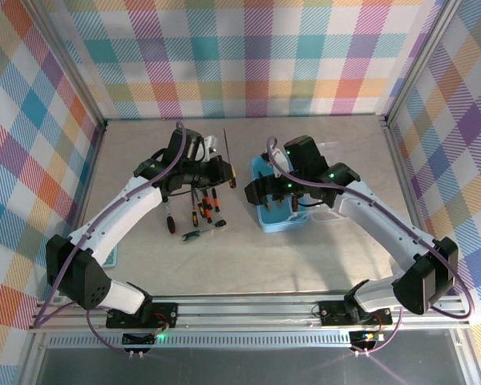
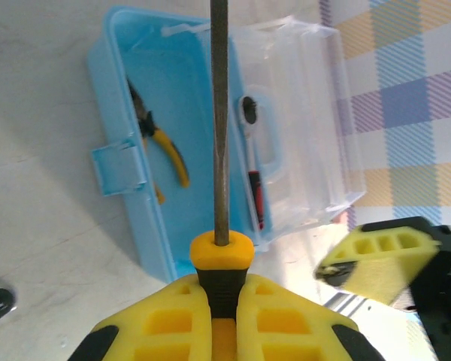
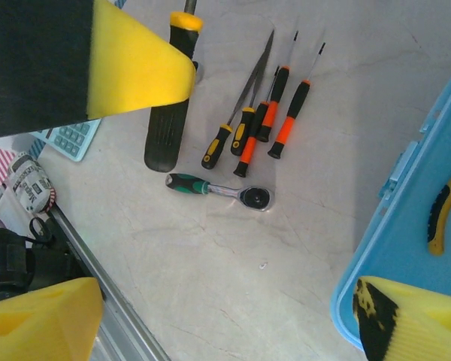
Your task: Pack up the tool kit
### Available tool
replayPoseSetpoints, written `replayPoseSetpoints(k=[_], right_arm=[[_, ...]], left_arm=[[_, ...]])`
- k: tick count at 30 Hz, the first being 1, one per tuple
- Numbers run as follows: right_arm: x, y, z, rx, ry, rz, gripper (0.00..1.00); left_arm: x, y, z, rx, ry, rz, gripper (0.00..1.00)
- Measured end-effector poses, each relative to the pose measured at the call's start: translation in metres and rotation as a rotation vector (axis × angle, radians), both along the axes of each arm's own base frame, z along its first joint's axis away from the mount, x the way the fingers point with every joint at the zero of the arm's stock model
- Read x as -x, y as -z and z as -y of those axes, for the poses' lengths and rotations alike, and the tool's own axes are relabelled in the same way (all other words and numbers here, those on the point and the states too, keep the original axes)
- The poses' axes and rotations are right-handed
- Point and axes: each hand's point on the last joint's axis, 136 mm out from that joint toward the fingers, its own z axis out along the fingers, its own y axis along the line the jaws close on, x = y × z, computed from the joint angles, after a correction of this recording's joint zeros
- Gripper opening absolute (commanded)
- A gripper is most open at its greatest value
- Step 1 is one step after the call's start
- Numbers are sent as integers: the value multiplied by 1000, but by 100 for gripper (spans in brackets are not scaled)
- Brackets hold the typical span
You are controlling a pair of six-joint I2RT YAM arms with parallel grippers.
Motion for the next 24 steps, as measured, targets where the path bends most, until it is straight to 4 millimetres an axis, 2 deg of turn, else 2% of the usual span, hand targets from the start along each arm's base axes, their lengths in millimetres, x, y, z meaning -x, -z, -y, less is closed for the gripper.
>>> replayPoseSetpoints(k=[8, 13, 20, 24], right_arm=[[-4, -1, -4, -11, 7, 8, 79], [-10, -8, -2, -37, 17, 27, 76], [-36, -38, 22, -144, 95, 58, 71], [-44, -54, 20, -185, 100, 65, 66]], left_arm=[[6, -20, 25, 102, 51, 26, 0], [10, -17, 29, 105, 70, 24, 0], [22, -5, 37, 76, 129, 25, 0], [29, -4, 43, 64, 168, 44, 0]])
